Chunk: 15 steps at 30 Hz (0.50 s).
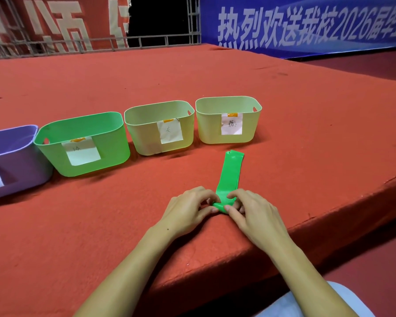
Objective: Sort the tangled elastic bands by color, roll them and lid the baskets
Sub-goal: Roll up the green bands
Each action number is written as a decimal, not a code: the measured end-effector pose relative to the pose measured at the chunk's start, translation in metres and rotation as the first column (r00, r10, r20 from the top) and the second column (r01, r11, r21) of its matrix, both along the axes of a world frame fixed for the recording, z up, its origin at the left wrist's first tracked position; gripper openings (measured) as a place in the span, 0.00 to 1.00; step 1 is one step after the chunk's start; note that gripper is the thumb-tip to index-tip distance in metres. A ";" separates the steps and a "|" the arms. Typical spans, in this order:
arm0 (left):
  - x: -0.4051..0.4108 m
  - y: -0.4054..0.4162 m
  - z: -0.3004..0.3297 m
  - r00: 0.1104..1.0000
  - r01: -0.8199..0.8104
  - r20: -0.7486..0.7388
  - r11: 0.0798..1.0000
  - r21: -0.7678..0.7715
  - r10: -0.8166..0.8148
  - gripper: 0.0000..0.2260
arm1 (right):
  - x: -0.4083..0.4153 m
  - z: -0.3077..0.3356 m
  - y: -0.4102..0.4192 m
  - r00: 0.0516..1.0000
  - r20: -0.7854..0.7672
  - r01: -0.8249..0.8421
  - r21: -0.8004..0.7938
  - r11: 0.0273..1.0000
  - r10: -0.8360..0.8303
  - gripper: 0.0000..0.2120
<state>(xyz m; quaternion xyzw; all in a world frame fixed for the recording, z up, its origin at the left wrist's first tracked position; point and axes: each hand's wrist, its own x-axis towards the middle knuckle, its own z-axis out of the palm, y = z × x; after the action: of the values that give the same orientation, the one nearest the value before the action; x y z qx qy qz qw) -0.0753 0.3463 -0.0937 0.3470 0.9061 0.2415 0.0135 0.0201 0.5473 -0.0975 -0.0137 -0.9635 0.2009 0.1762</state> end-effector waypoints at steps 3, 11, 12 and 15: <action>0.001 0.000 0.002 0.999 0.018 -0.038 1.000 -0.022 -0.019 0.11 | 0.000 0.002 0.000 1.000 -0.018 -0.005 0.052 0.999 0.006 0.15; -0.001 -0.002 0.005 0.992 0.112 -0.056 0.991 -0.079 -0.117 0.10 | -0.003 0.010 -0.001 0.993 0.079 -0.088 0.028 0.996 0.085 0.15; -0.001 -0.002 0.005 0.992 0.111 -0.053 0.989 -0.102 -0.117 0.10 | -0.003 0.010 -0.001 0.994 0.082 -0.077 0.022 0.997 0.075 0.16; -0.002 0.000 0.007 0.993 0.100 -0.055 0.986 -0.137 -0.109 0.11 | -0.003 0.010 0.001 0.995 0.080 -0.065 0.004 0.998 0.064 0.14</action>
<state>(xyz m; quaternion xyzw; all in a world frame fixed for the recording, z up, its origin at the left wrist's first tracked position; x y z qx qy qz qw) -0.0776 0.3464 -0.0867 0.3997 0.9008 0.1682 0.0209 0.0167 0.5479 -0.0877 0.0100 -0.9704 0.2024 0.1313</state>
